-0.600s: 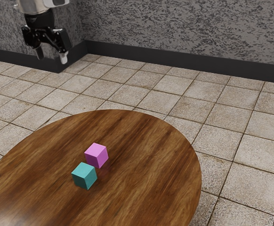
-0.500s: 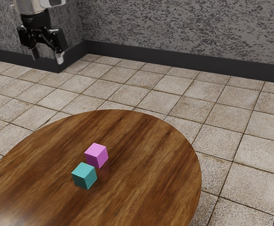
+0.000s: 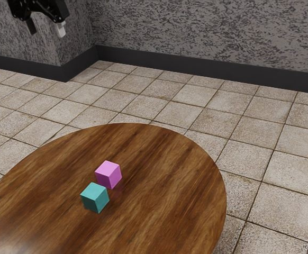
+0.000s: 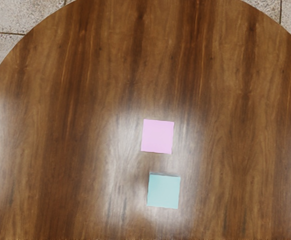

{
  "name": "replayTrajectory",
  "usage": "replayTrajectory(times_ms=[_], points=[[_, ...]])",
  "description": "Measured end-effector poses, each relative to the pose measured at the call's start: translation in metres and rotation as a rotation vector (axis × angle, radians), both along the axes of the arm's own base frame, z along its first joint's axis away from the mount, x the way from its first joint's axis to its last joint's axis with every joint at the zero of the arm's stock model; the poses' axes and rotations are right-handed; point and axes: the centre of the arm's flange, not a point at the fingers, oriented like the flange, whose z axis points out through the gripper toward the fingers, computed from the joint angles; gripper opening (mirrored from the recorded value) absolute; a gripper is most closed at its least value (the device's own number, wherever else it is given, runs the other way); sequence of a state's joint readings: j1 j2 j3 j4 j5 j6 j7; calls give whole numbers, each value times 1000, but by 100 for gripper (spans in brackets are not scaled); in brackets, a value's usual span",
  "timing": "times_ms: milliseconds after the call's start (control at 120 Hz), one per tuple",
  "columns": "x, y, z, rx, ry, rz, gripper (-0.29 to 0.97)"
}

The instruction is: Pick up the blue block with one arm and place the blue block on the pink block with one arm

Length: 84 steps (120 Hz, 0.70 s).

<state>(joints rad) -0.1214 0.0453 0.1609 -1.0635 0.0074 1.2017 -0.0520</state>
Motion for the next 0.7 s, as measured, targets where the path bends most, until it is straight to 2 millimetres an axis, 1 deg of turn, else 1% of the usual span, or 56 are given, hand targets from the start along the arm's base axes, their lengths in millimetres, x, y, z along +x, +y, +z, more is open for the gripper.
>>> replayTrajectory(times_ms=[100, 117, 133, 150, 217, 275, 325, 383, 450, 525, 592, 667, 700], points=[[-7, -2, 6, -3, -11, -4, 68], [-6, -2, 5, -4, -11, -4, 68], [-6, -3, 0, -6, -1, -6, 68], [-6, -3, -9, -8, 17, -9, 68], [-7, -6, -56, -17, 93, -18, 68], [-12, -9, -102, -20, 153, -28, 68], [-11, -15, -143, -17, 190, -39, 68], [-8, -20, -179, -14, 201, -49, 68], [-7, -23, -207, -11, 188, -56, 68], [-10, -24, -231, -12, 167, -59, 68], [-13, -29, -249, -11, 150, -67, 68], [-14, -30, -263, -10, 133, -70, 68], [-16, -31, -274, -8, 131, -74, 68]])
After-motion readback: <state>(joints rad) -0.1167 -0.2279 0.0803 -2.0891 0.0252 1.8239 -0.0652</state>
